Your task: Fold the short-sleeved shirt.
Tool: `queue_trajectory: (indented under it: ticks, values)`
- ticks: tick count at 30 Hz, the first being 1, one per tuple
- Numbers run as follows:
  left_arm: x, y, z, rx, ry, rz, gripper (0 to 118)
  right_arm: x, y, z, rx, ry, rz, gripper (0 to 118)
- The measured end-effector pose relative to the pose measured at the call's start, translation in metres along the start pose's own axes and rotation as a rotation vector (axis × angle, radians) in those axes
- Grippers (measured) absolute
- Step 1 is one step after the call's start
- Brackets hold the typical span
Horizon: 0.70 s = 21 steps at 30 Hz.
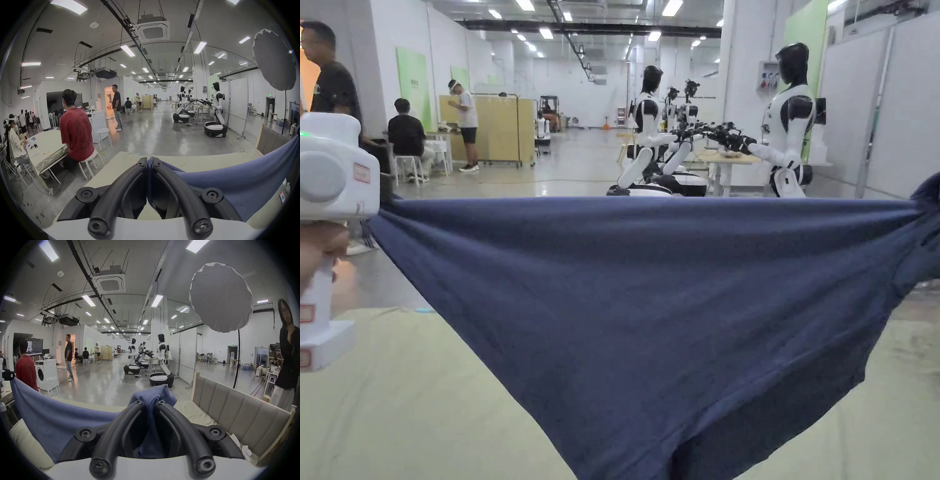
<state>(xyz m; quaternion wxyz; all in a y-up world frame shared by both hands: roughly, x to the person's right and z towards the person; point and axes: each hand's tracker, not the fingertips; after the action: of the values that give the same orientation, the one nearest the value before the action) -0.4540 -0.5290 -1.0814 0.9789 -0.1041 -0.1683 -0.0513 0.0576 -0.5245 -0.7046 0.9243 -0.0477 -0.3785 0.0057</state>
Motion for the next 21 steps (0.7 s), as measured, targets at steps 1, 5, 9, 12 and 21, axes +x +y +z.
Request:
queue_trajectory:
  ticks: [1, 5, 9, 12, 21]
  values:
    - [0.007, 0.006, -0.012, 0.009, 0.011, -0.009, 2, -0.007, 0.005, -0.009, 0.003, -0.005, 0.003, 9]
    - [0.031, 0.015, -0.043, 0.032, 0.038, -0.02, 2, -0.018, 0.013, -0.05, 0.0, -0.016, -0.011, 9]
    - [0.048, 0.007, -0.08, 0.039, 0.038, 0.001, 2, -0.029, 0.003, -0.091, -0.012, -0.036, 0.0, 9]
    - [0.062, -0.022, -0.104, 0.048, 0.047, -0.01, 2, -0.036, -0.019, -0.121, -0.027, -0.053, -0.002, 9]
    - [0.082, -0.147, -0.142, -0.047, 0.068, -0.081, 2, -0.061, -0.149, -0.156, -0.088, -0.097, 0.048, 9]
